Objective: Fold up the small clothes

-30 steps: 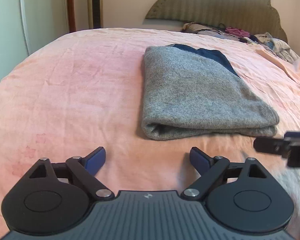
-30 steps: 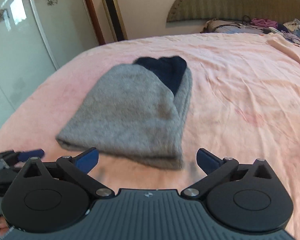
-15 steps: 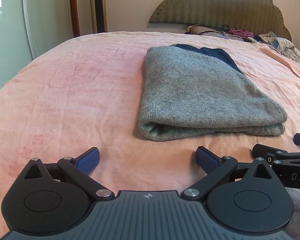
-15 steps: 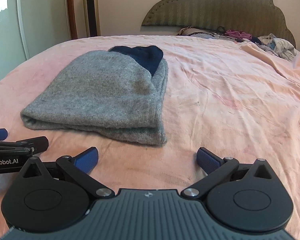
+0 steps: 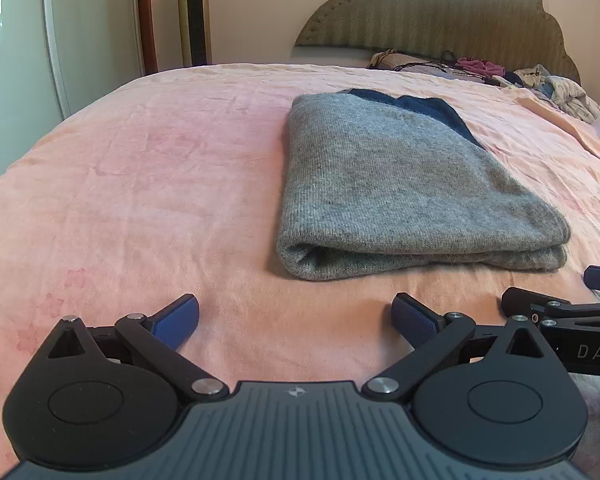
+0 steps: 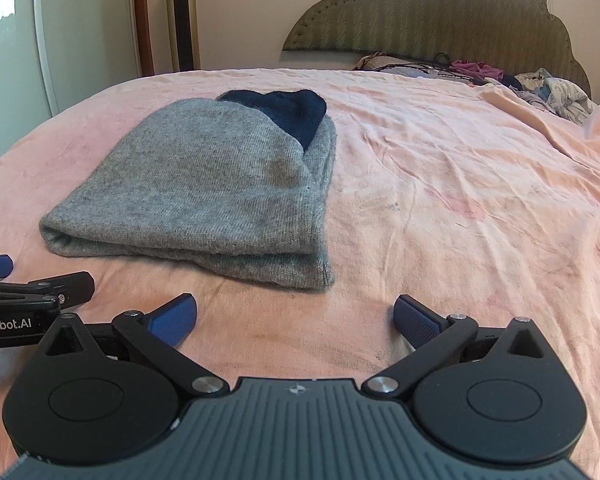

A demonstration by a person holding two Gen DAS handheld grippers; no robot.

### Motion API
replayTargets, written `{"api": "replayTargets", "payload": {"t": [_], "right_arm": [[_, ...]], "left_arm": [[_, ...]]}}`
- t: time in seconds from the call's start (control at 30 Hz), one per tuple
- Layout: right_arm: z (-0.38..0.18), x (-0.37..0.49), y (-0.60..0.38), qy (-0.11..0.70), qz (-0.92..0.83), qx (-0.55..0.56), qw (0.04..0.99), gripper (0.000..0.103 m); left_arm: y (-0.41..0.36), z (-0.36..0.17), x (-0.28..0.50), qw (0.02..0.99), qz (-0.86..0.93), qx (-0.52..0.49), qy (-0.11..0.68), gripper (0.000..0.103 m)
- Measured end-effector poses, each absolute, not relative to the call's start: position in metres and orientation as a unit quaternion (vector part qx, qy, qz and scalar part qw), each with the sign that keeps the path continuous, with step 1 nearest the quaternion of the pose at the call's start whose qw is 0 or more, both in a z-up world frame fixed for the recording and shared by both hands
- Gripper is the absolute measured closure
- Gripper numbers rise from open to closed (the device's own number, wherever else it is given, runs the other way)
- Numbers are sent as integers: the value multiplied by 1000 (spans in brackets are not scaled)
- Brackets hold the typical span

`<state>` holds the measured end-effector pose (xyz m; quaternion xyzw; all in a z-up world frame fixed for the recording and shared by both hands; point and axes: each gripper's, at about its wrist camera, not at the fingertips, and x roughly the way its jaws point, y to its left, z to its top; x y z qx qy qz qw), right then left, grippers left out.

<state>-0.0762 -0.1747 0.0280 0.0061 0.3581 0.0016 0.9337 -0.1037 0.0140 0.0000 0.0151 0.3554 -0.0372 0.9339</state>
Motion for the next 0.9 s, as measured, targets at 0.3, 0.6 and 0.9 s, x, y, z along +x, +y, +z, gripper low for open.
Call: {"api": "replayTargets", "payload": {"t": [0.3,0.6,0.9], "right_arm": [[28,-77,-175,358,1,6,934,0],[28,-77,-175,359,1,7,933,0],[28,-74,-172,365,-19,12,931,0]], "left_arm": [[13,0,-103,934,-36,17,356,0],[11,3,-96,927,-27,10,374,0],[10,2,-98,928,-29,16,372,0]]}}
